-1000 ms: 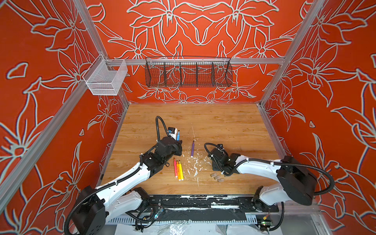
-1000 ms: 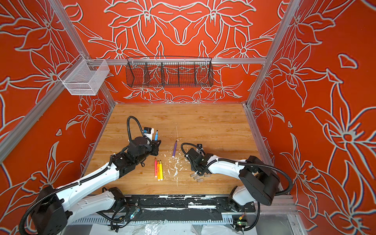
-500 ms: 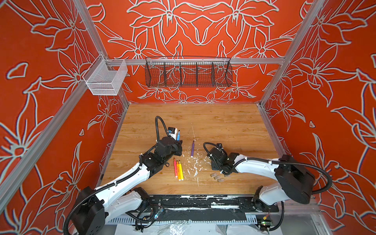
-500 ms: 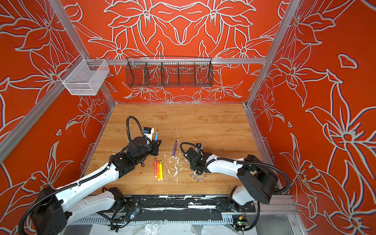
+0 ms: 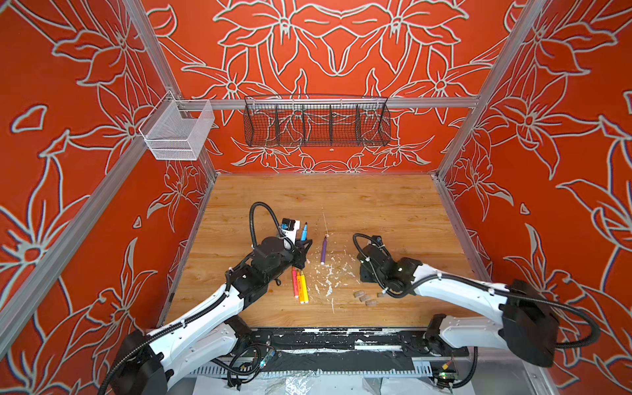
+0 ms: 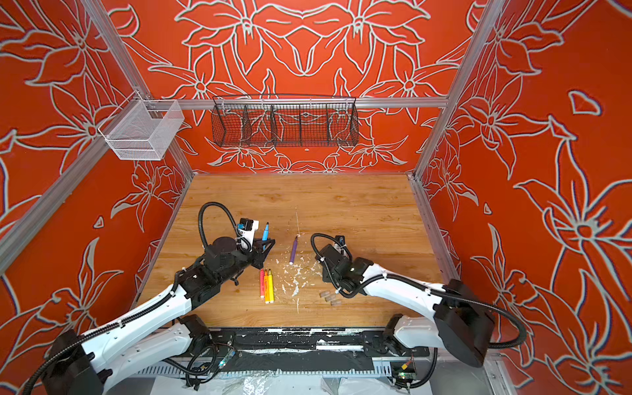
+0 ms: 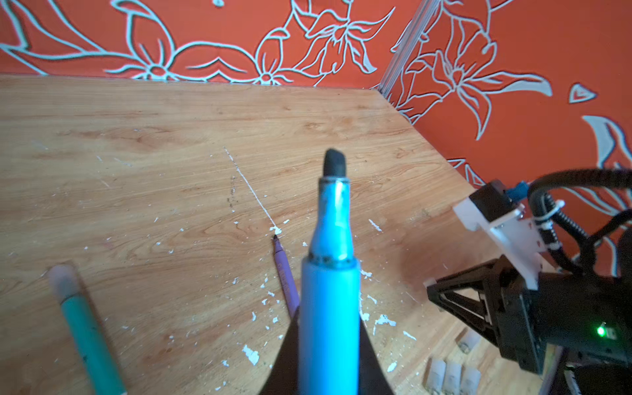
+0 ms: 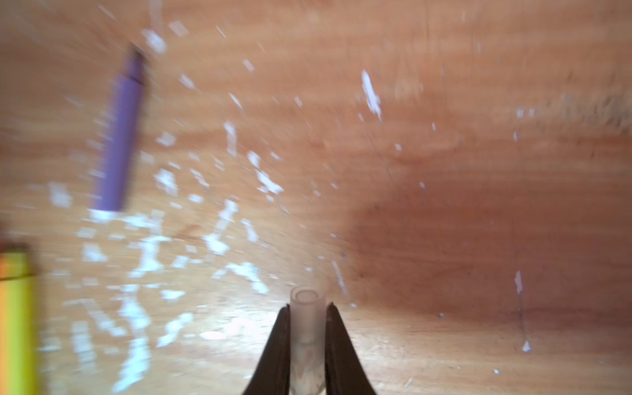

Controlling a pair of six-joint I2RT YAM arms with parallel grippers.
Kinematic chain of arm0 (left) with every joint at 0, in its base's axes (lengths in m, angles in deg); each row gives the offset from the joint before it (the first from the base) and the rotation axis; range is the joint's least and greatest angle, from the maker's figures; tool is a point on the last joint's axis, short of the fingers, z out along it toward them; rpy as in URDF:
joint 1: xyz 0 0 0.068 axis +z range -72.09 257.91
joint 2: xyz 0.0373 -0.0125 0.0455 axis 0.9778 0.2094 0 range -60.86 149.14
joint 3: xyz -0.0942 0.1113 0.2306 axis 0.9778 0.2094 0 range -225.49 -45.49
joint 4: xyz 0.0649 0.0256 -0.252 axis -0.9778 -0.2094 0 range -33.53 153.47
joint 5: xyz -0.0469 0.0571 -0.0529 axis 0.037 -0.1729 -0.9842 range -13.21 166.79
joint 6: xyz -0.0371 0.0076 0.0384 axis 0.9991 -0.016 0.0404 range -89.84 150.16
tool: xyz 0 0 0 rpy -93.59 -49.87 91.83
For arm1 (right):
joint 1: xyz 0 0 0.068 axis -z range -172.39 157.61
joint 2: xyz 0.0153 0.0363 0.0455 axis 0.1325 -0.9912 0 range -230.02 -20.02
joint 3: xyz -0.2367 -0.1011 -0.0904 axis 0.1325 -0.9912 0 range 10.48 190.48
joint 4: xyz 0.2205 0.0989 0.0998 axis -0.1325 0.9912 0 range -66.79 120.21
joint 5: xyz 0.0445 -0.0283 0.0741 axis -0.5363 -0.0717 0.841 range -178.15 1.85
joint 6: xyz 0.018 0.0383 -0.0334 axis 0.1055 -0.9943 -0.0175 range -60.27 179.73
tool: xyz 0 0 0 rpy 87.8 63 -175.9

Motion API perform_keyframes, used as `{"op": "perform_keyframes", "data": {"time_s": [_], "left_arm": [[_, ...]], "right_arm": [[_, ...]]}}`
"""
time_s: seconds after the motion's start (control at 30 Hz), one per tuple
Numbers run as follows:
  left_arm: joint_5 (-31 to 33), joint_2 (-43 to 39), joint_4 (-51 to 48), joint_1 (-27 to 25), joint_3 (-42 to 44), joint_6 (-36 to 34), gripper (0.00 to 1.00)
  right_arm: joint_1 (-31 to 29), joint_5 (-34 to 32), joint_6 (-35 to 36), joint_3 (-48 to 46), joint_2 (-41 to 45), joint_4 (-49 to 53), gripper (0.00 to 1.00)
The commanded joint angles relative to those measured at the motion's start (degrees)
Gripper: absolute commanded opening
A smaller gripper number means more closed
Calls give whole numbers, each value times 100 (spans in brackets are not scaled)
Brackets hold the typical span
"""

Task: Insert the pens into the pen caps
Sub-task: 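Lift the clear cap off the table with the right gripper, then carry the clear cap over the blue marker tip held by the left gripper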

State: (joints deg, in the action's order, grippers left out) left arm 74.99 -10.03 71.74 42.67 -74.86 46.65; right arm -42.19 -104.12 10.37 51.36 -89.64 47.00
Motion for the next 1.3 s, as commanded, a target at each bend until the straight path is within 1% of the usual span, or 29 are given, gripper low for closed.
{"op": "perform_keyframes", "data": {"time_s": [0.0, 0.07, 0.17, 0.23, 0.33, 0.43, 0.57, 0.7, 0.8, 1.1, 1.27], "left_arm": [[-273, -227, 436, 9, 143, -12, 0], [-322, -328, 496, 9, 208, -8, 0], [-566, -428, 651, 9, 307, -40, 0], [-759, -465, 709, 9, 326, -77, 0], [-973, -477, 780, 9, 344, -119, 0], [-1129, -469, 918, 9, 402, -140, 0], [-1234, -442, 983, 4, 414, -142, 0], [-1213, -450, 960, 9, 399, -140, 0], [-1178, -460, 935, 9, 396, -129, 0], [-1130, -503, 895, 9, 388, -113, 0], [-1111, -582, 884, 9, 414, -116, 0]], "right_arm": [[1, 28, -136, 515, 408, -191, 2], [-13, 75, -113, 708, 661, -620, 0], [-38, 296, -109, 829, 903, -1463, 0], [-39, 594, -107, 748, 927, -2367, 0], [-48, 970, -190, 745, 745, -3424, 0], [-57, 1289, -364, 754, 377, -4405, 0], [-72, 1642, -498, 926, -187, -5242, 0], [-137, 1783, -553, 1159, -560, -5526, 0], [-201, 1765, -588, 1267, -695, -5576, 0], [-486, 1578, -518, 1222, -693, -5668, 0], [-539, 1350, -499, 1195, -690, -5475, 0]]}}
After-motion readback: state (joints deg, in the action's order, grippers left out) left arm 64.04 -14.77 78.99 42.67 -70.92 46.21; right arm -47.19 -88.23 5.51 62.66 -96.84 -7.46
